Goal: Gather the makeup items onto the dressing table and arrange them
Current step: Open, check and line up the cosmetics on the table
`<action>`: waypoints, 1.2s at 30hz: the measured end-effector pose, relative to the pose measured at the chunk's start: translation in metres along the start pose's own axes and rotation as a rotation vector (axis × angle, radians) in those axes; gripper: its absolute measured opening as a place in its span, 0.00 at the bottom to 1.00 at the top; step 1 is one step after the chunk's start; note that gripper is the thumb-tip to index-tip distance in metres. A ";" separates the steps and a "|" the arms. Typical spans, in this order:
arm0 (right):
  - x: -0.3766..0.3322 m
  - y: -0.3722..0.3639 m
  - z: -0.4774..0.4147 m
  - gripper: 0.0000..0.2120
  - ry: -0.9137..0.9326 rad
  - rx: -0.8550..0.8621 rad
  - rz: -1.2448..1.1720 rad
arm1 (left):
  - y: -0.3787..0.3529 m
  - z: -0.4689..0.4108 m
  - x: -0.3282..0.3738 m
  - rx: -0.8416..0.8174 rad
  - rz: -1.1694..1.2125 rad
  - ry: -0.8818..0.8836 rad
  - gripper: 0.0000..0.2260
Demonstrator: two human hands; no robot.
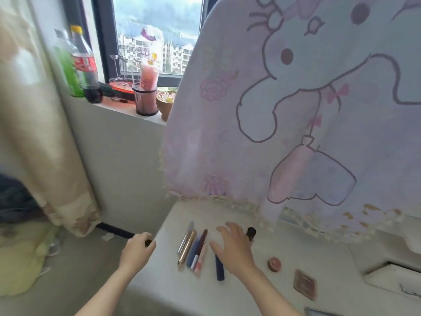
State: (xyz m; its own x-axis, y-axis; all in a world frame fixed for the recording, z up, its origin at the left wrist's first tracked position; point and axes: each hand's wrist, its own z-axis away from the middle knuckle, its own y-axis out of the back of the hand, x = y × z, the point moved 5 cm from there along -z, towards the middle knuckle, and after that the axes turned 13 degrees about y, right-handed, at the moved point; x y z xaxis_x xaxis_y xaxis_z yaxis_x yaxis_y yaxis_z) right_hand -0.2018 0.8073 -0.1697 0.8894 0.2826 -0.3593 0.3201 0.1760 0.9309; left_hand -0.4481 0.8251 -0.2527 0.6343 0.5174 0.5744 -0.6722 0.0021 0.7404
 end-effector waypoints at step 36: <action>0.010 -0.007 -0.090 0.16 -0.156 0.100 -0.686 | -0.009 -0.021 0.072 0.107 -0.043 -0.252 0.03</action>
State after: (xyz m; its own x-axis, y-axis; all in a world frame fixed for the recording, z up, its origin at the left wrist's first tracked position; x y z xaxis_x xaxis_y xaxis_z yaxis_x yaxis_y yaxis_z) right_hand -0.2246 0.8932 -0.1859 0.5106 -0.0003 -0.8598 0.8464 0.1762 0.5026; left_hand -0.4046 0.8807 -0.2254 0.7450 0.2898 0.6008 -0.6073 -0.0778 0.7906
